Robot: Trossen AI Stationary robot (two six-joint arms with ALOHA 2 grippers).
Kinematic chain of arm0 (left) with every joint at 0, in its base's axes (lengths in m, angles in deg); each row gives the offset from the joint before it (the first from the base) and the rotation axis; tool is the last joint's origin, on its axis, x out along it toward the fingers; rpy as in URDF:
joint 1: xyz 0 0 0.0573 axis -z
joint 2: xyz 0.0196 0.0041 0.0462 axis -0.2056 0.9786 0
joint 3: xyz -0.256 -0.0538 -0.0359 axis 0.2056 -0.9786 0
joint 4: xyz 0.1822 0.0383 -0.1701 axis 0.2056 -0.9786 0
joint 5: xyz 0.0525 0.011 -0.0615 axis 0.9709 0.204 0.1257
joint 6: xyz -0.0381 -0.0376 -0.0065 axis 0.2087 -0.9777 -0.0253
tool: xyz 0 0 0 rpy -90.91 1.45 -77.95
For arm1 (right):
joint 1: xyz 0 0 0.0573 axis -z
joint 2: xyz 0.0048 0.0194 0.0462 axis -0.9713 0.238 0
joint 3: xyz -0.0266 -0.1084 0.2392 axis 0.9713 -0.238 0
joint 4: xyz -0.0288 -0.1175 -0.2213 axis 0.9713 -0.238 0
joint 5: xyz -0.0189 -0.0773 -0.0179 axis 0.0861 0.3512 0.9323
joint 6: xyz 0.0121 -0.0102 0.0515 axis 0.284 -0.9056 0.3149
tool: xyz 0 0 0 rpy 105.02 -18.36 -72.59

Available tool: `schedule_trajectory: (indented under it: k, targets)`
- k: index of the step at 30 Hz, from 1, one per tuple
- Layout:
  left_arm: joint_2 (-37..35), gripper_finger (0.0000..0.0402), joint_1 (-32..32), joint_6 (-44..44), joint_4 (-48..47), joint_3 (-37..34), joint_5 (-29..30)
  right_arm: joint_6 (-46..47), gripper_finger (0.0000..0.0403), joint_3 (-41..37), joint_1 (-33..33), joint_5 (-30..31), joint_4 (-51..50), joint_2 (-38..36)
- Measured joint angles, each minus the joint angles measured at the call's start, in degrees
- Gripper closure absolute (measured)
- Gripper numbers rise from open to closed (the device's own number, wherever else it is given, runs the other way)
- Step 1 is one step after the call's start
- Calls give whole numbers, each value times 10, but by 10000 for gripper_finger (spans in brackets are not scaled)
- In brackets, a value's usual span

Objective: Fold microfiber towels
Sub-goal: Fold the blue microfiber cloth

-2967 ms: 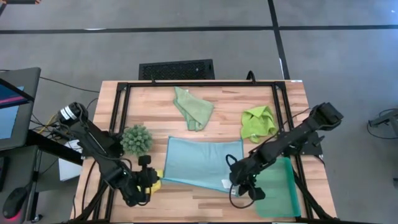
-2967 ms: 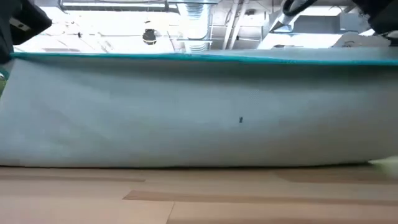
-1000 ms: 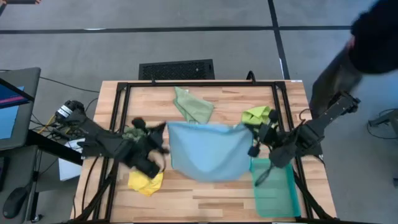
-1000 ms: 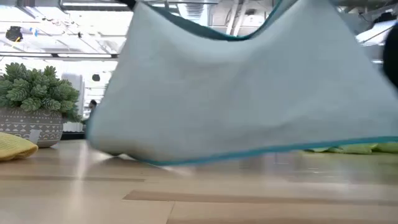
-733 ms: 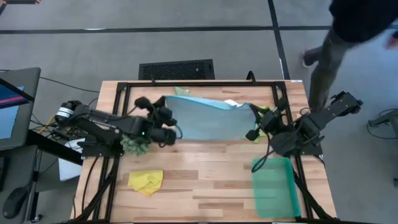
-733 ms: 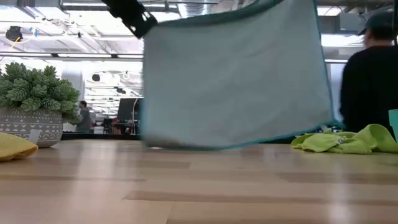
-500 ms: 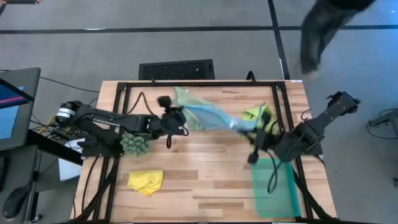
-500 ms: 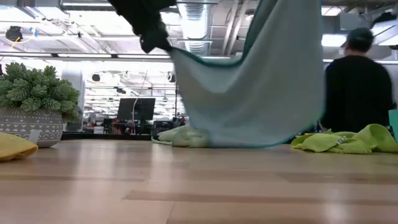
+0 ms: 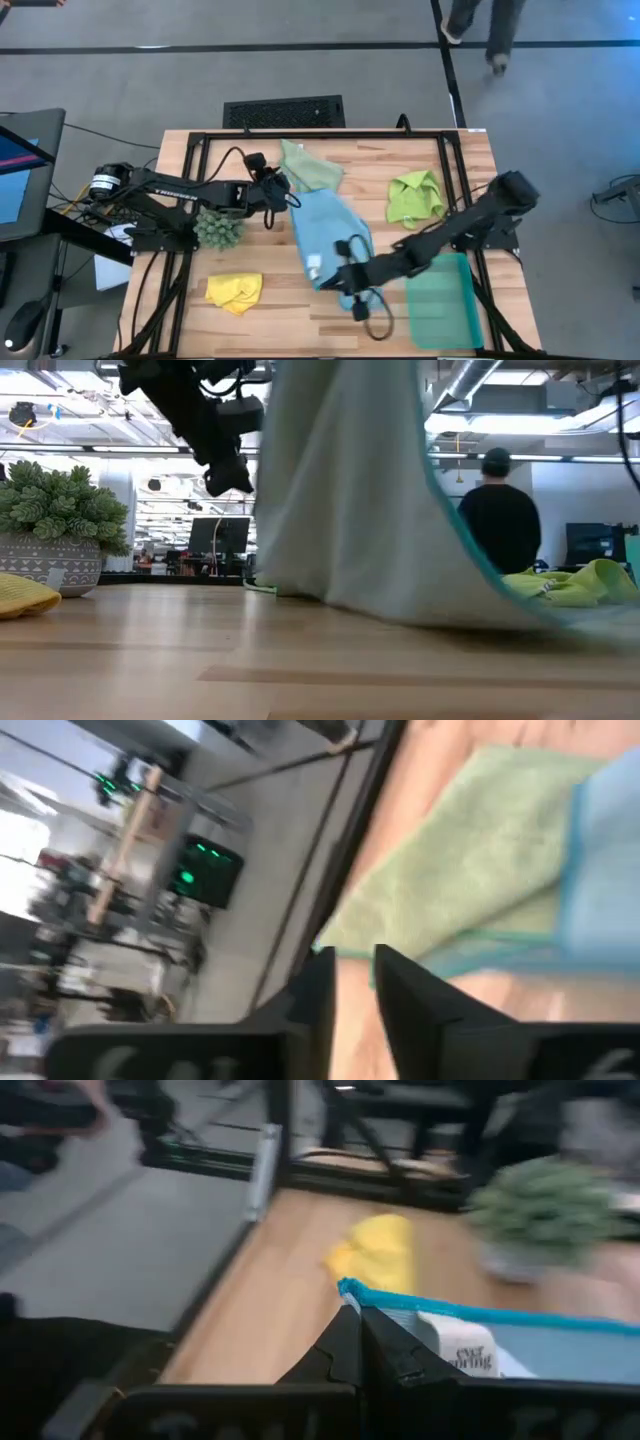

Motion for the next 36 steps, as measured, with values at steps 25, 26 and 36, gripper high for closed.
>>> schedule_trajectory:
  k: [25,26,36]
  targets:
    - [155,241,414,-161,199,0,-160,26,197,81,98,-205,-55,132]
    - [177,241,420,-156,233,0,-159,25,190,81,95,-199,-64,128]
    - [231,227,437,-266,134,113,-224,16,187,80,36,-167,-277,80]
